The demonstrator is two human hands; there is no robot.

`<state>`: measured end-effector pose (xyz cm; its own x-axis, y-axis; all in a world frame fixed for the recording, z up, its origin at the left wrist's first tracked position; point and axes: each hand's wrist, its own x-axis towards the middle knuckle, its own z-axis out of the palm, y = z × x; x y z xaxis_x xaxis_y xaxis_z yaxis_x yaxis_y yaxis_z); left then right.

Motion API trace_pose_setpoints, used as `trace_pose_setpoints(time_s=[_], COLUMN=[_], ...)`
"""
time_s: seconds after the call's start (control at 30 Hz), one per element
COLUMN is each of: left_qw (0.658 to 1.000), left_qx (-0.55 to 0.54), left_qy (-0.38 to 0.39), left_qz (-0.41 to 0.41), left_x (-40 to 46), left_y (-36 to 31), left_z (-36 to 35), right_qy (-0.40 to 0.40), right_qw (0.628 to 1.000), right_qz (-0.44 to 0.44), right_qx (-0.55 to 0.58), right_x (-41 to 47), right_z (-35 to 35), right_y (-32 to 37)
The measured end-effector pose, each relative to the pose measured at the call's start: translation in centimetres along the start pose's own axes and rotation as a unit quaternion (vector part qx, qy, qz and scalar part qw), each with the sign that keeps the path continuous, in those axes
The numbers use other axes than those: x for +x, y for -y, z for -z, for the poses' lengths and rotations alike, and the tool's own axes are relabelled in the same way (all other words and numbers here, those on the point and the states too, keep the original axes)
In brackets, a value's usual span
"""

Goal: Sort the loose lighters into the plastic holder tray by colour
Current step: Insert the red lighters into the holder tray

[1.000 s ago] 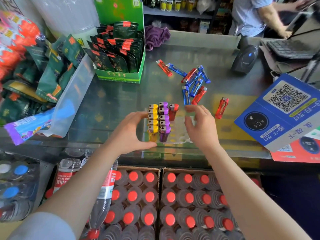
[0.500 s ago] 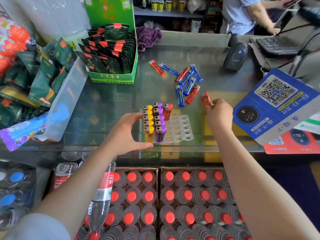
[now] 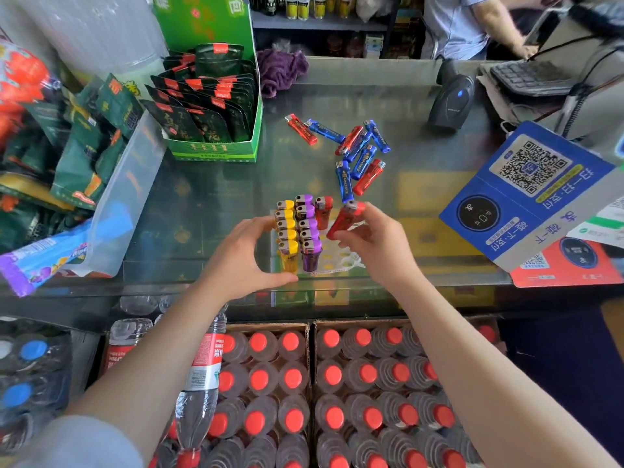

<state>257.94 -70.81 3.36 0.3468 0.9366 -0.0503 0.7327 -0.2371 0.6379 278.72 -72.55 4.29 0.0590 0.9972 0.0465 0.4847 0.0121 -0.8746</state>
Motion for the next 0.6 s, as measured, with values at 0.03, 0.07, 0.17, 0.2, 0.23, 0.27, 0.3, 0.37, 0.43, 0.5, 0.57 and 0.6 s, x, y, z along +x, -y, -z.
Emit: trace_pose_setpoints(time_s=[0.03, 0.07, 0.17, 0.2, 0.23, 0.27, 0.3, 0.37, 0.43, 0.5, 0.57, 0.6], left_qw=[1.0, 1.0, 1.0, 1.0, 1.0, 1.0, 1.0, 1.0, 1.0, 1.0, 1.0, 1.0], left_qx=[0.0, -0.001, 0.001, 0.002, 0.002, 0.001, 0.0, -0.001, -0.001, -0.001, 0.001, 0.0], left_qy=[0.0, 0.001, 0.005, 0.005, 0.005, 0.004, 0.003, 0.0, 0.001, 0.003, 0.006, 0.006], left_qz=[0.001, 0.001, 0.001, 0.002, 0.0, -0.001, -0.003, -0.008, -0.007, -0.005, -0.005, -0.006], left_x=[0.0, 0.0, -0.1, -0.1, -0.1, -0.1, -0.1, -0.2, -0.2, -0.2, -0.2, -0.2], left_y=[0.0, 0.0, 0.1, 0.1, 0.1, 0.2, 0.2, 0.2, 0.2, 0.2, 0.2, 0.2], left_z=[0.0, 0.0, 0.0, 0.0, 0.0, 0.0, 0.0, -0.1, 0.0, 0.0, 0.0, 0.0], right_qy=[-0.004, -0.013, -0.04, -0.047, -0.051, -0.052, -0.051, -0.048, -0.033, -0.012, 0.005, 0.012], right_qw=[1.0, 1.0, 0.998, 0.996, 0.995, 0.994, 0.993, 0.992, 0.991, 0.988, 0.984, 0.983], right_qz=[0.0, -0.001, 0.004, 0.011, 0.018, 0.022, 0.025, 0.027, 0.037, 0.047, 0.055, 0.058], right_qx=[-0.01, -0.021, -0.055, -0.068, -0.08, -0.09, -0.1, -0.115, -0.126, -0.144, -0.167, -0.176], right_x=[0.1, 0.3, 0.6, 0.5, 0.5, 0.4, 0.4, 0.5, 0.7, 0.9, 0.9, 1.0], right_z=[-0.4, -0.8, -1.5, -1.8, -2.1, -2.3, -2.6, -2.6, -2.2, -1.5, -1.1, -1.2], right_y=[-0.1, -0.2, -0.2, -0.1, 0.0, 0.1, 0.2, 0.4, 0.3, 0.1, -0.1, -0.1])
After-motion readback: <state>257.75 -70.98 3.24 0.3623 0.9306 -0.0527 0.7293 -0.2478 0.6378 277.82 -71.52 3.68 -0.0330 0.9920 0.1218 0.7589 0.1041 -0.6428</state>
